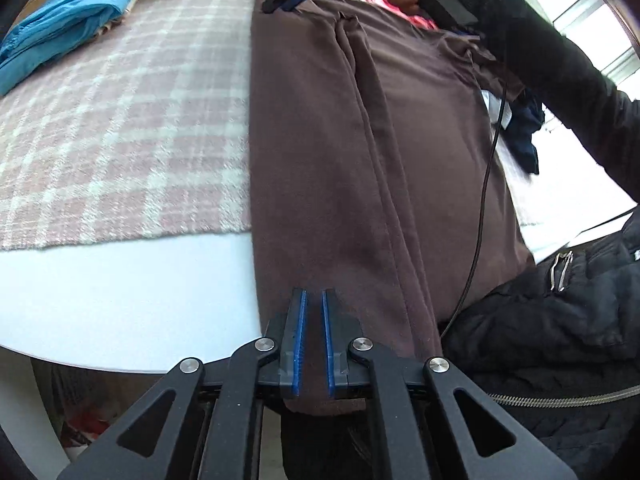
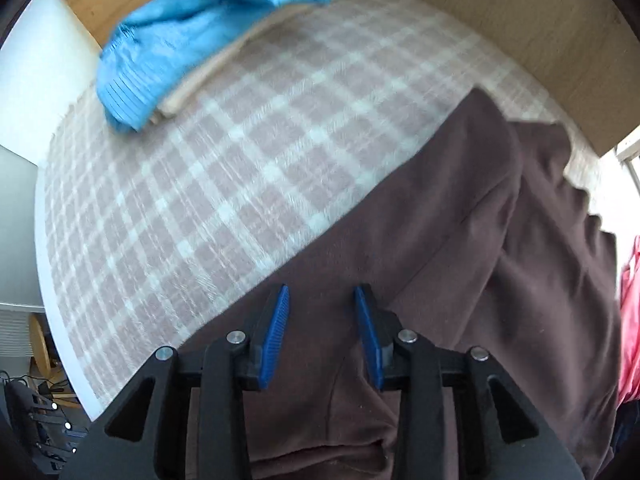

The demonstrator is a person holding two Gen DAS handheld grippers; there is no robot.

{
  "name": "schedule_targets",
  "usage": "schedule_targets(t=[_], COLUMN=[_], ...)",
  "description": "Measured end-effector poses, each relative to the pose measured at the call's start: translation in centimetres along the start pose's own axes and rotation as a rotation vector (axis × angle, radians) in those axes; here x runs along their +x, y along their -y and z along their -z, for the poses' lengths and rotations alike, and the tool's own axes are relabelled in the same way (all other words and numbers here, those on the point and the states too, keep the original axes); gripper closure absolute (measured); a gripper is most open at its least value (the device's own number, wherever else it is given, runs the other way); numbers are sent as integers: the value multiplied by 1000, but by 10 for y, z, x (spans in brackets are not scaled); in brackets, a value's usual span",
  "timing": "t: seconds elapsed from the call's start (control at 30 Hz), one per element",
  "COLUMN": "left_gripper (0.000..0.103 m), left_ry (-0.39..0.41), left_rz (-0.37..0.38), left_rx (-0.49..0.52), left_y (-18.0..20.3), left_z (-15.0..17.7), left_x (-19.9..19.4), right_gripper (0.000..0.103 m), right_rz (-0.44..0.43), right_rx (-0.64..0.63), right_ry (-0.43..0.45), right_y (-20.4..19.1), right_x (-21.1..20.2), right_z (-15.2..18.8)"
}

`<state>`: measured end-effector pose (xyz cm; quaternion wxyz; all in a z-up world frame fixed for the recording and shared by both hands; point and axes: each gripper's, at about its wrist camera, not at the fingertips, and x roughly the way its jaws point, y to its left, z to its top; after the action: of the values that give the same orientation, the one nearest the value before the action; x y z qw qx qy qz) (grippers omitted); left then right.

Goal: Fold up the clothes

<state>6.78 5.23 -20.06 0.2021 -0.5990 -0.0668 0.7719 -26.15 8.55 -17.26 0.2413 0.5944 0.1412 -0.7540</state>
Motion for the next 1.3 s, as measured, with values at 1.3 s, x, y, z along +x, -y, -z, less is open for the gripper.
schedule_targets(t=[1.3], left_gripper=[92], left_ry=[39], left_rz=[155], left_rx=[373], left_y=[227], left_z=[-20], left_x=[48], right_gripper=[59], right_rz=[232], right_rx=[727], right_ry=[349], right_y=[198], right_x=[-260], right_z=[404])
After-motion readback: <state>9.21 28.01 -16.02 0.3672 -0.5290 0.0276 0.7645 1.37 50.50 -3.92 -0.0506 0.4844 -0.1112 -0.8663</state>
